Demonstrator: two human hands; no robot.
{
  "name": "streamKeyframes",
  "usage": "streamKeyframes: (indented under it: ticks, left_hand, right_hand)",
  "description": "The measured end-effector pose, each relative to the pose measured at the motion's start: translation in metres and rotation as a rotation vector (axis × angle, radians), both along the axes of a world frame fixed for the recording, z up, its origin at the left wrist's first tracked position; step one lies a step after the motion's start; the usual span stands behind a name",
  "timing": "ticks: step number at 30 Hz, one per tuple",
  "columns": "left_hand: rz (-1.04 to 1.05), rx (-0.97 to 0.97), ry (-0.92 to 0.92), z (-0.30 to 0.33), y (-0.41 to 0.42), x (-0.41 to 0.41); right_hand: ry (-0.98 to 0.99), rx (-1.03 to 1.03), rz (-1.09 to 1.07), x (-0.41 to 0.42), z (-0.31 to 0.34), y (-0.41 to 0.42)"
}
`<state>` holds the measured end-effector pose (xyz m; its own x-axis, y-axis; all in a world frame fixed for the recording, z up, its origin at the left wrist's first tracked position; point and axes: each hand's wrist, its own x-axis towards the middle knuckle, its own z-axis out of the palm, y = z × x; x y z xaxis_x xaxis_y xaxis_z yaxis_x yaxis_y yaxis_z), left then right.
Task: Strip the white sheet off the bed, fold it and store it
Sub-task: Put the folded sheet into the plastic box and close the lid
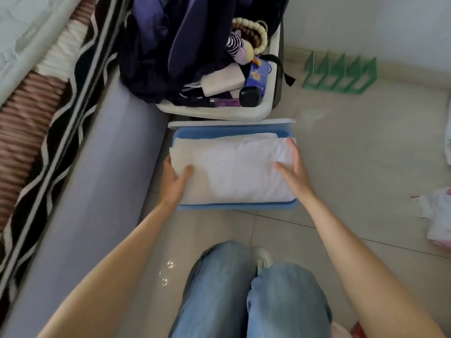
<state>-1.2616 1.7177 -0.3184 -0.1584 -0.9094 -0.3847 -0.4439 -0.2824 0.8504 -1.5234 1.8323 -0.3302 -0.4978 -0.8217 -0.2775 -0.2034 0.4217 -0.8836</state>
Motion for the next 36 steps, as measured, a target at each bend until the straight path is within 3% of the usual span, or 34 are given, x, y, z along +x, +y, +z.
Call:
streamKeyframes:
  ticks: [7, 10, 13, 17, 22, 26, 29, 31, 36]
  left_hand:
    - [-0.107, -0.096, -0.072, -0.056, -0.012, -0.009]
    - [-0.216, -0.103, -0.327, -0.072, -0.023, -0.012]
    - [-0.364, -0.192, -0.648, -0.077, -0.031, -0.015]
    - [-0.48, -0.448, -0.607, -0.074, -0.035, -0.02]
    - [-0.793, -0.522, -0.565, -0.109, -0.054, -0.041]
    - [-1.007, -0.485, -0.709, -0.143, -0.072, -0.06]
    - [-1.129, -0.353, -0.82, -0.166, -0.075, -0.071]
    - [-1.148, -0.313, -0.858, -0.176, -0.073, -0.073]
    - [-1.119, -0.443, -1.056, -0.182, -0.056, -0.059]
  right_hand:
    - [0.063, 0.126, 0.054, -0.015, -0.047, -0.013]
    - [0.201, 0.255, 0.082, -0.017, -0.056, -0.019]
    - [0.54, 0.426, 0.244, -0.014, -0.062, -0.025]
    - [0.608, 0.326, 0.333, -0.007, -0.066, -0.037]
    - [0.724, 0.255, 0.58, -0.013, -0.093, -0.063]
    - [0.773, 0.513, 0.866, -0.02, -0.121, -0.086]
    - [0.76, 0.678, 1.012, -0.017, -0.15, -0.09]
    - [0.769, 0.656, 1.037, -0.014, -0.163, -0.086]
    - [0.923, 0.453, 1.15, -0.004, -0.179, -0.073]
